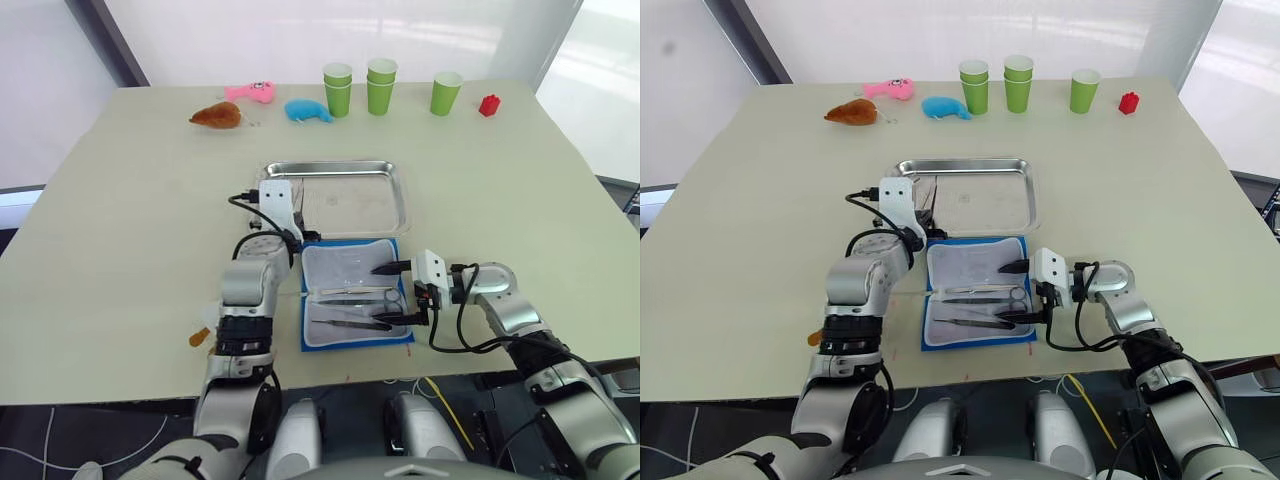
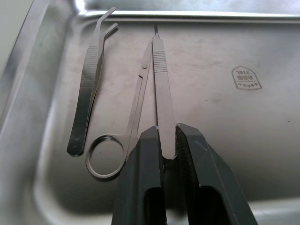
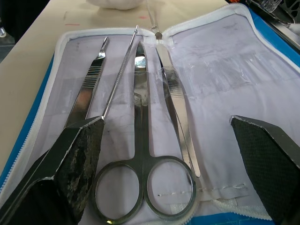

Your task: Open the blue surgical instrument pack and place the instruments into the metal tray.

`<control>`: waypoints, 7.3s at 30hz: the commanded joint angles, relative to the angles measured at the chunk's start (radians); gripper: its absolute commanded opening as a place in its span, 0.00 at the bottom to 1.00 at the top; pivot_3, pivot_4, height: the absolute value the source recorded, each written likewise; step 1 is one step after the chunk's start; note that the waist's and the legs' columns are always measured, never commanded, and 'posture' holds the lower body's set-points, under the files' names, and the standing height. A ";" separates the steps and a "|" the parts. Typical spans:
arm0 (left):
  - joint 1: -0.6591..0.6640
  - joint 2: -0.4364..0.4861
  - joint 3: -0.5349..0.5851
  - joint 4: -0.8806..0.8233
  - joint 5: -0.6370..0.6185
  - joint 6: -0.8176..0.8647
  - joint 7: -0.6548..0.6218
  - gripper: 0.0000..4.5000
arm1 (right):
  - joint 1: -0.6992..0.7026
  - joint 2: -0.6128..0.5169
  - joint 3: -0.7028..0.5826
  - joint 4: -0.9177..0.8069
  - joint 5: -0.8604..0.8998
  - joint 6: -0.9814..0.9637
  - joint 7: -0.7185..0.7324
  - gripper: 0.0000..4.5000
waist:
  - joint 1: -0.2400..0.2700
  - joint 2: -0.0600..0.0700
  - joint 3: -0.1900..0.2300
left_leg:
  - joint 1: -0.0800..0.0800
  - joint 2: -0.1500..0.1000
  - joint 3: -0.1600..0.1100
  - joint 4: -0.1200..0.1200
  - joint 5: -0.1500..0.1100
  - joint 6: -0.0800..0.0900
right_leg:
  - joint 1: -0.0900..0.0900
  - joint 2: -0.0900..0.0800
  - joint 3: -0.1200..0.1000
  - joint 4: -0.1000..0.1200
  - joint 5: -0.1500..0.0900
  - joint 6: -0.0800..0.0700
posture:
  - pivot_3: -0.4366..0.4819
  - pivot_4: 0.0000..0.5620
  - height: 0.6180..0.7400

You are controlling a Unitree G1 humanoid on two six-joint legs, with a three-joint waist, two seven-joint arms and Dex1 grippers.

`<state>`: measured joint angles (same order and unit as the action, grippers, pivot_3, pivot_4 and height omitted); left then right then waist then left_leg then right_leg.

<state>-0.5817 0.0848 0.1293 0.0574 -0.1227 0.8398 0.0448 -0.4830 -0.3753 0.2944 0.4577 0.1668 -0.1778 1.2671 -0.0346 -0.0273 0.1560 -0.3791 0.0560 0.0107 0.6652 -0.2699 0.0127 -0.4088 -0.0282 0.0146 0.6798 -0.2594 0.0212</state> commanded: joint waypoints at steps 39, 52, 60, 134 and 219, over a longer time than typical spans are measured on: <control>0.194 0.868 -0.028 -0.041 -0.364 -0.611 -1.580 0.97 | 0.049 0.012 0.046 0.072 -0.071 0.009 -0.022 1.00 | -0.006 -0.001 -0.001 | 0.003 0.001 0.003 -0.005 0.000 0.000 | 0.000 0.001 0.001 -0.002 -0.001 -0.001 | 0.48 0.27 1.00; 0.101 1.067 -0.214 0.101 -0.510 -0.787 -1.659 0.97 | 0.048 0.008 0.040 0.076 -0.070 0.010 -0.023 1.00 | -0.006 -0.001 -0.001 | 0.003 0.002 0.004 -0.006 0.000 0.000 | -0.001 0.002 0.002 -0.002 -0.001 -0.001 | 0.48 0.27 1.00; 0.086 0.931 -0.214 0.101 -0.434 -0.771 -1.642 0.97 | 0.040 0.009 0.039 0.085 -0.071 0.008 -0.023 1.00 | -0.006 -0.002 -0.001 | 0.003 0.002 0.004 -0.006 0.000 0.000 | -0.001 0.002 0.002 -0.002 -0.001 -0.001 | 0.48 0.27 1.00; 0.029 0.589 -0.383 0.183 0.009 -0.796 -1.488 0.01 | 0.062 0.006 0.038 0.060 -0.068 0.017 -0.043 1.00 | -0.006 -0.002 -0.003 | 0.003 0.002 0.003 -0.005 0.000 0.001 | -0.001 0.003 0.003 -0.001 0.000 -0.001 | 0.48 0.27 1.00; -0.125 0.046 -0.076 0.102 0.022 -0.063 -0.075 0.01 | 0.037 0.019 0.047 0.105 -0.081 -0.009 -0.033 1.00 | -0.006 -0.005 -0.004 | 0.004 0.001 0.002 -0.005 0.000 0.000 | 0.000 0.003 0.003 -0.001 0.000 -0.001 | 0.48 0.27 1.00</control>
<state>-0.6844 0.1365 0.0430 0.1693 -0.1075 0.7956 -0.0447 -0.4869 -0.3513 0.2962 0.4884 0.1636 -0.2066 1.2539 -0.0410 -0.0325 0.1516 -0.3748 0.0574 0.0131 0.6599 -0.2698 0.0127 -0.4085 -0.0257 0.0179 0.6788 -0.2590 0.0201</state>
